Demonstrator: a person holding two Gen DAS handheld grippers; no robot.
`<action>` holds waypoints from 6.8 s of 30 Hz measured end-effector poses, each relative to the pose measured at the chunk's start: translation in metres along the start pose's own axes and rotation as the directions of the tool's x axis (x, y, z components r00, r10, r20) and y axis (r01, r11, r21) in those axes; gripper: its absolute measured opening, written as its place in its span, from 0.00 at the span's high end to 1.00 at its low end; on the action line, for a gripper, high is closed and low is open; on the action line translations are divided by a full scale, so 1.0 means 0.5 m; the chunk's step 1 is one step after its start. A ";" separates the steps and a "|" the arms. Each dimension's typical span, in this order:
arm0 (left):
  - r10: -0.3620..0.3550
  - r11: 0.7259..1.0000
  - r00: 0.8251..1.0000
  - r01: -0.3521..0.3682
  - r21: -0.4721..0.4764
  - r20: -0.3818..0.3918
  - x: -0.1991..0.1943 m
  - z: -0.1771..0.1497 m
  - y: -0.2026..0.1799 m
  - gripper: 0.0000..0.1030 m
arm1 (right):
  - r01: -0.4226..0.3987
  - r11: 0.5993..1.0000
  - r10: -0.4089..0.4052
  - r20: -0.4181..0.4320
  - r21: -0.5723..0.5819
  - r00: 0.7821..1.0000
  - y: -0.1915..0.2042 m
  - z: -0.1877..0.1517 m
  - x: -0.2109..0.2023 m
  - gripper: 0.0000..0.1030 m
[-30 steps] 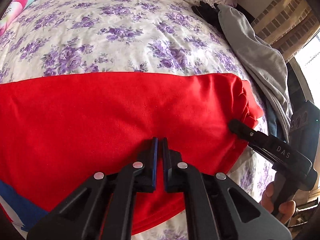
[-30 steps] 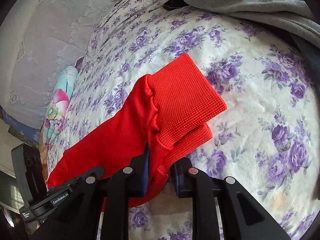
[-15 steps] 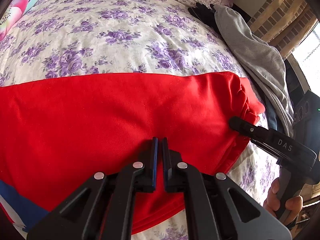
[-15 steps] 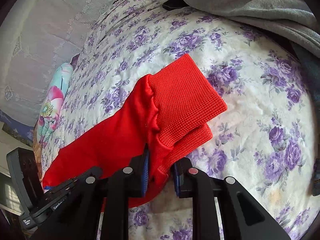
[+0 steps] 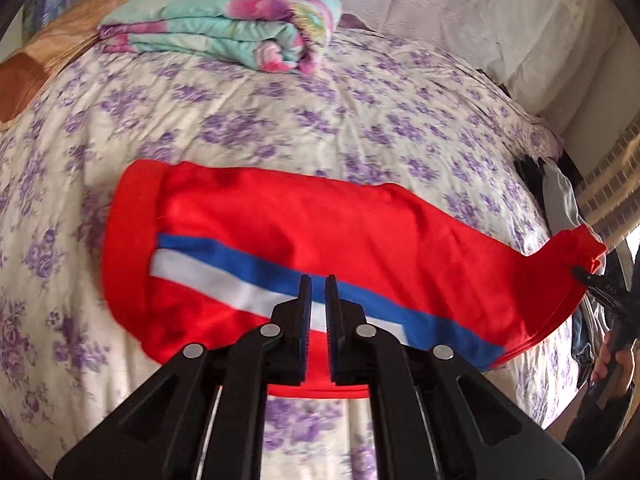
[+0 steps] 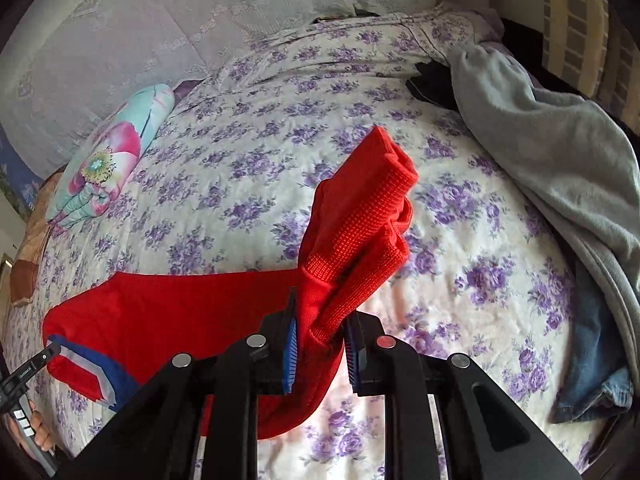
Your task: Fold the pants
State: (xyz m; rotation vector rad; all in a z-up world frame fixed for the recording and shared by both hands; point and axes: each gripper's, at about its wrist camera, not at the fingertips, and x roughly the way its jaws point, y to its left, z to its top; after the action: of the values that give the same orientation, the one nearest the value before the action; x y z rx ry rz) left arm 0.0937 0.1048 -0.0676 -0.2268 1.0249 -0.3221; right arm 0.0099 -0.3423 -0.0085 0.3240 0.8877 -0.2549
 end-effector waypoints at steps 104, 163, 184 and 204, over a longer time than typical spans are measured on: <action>-0.086 0.982 0.994 0.097 -0.162 0.069 -0.051 -0.003 0.112 0.83 | -0.492 0.821 0.341 -0.442 -0.290 0.830 0.598 -0.132 0.187 0.79; -0.102 0.962 0.986 0.132 0.237 -0.135 0.108 -0.063 -0.304 0.81 | -0.394 0.896 0.361 -0.181 -0.207 0.915 0.266 -0.080 0.059 0.82; -0.249 0.952 0.961 0.266 0.151 -0.123 0.036 -0.092 -0.210 0.87 | -0.390 0.831 0.265 -0.333 -0.397 0.905 0.447 0.028 0.101 0.47; -0.242 0.929 0.948 0.288 0.233 -0.207 0.102 -0.138 -0.263 0.98 | -0.243 0.770 -0.026 -0.410 -0.590 0.912 0.596 -0.013 0.287 0.81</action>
State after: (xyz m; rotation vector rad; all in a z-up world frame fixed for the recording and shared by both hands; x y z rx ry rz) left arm 0.0378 -0.0386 -0.0994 -0.0992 1.1139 -0.7307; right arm 0.1961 -0.0770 -0.0751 -0.2203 1.2972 0.2444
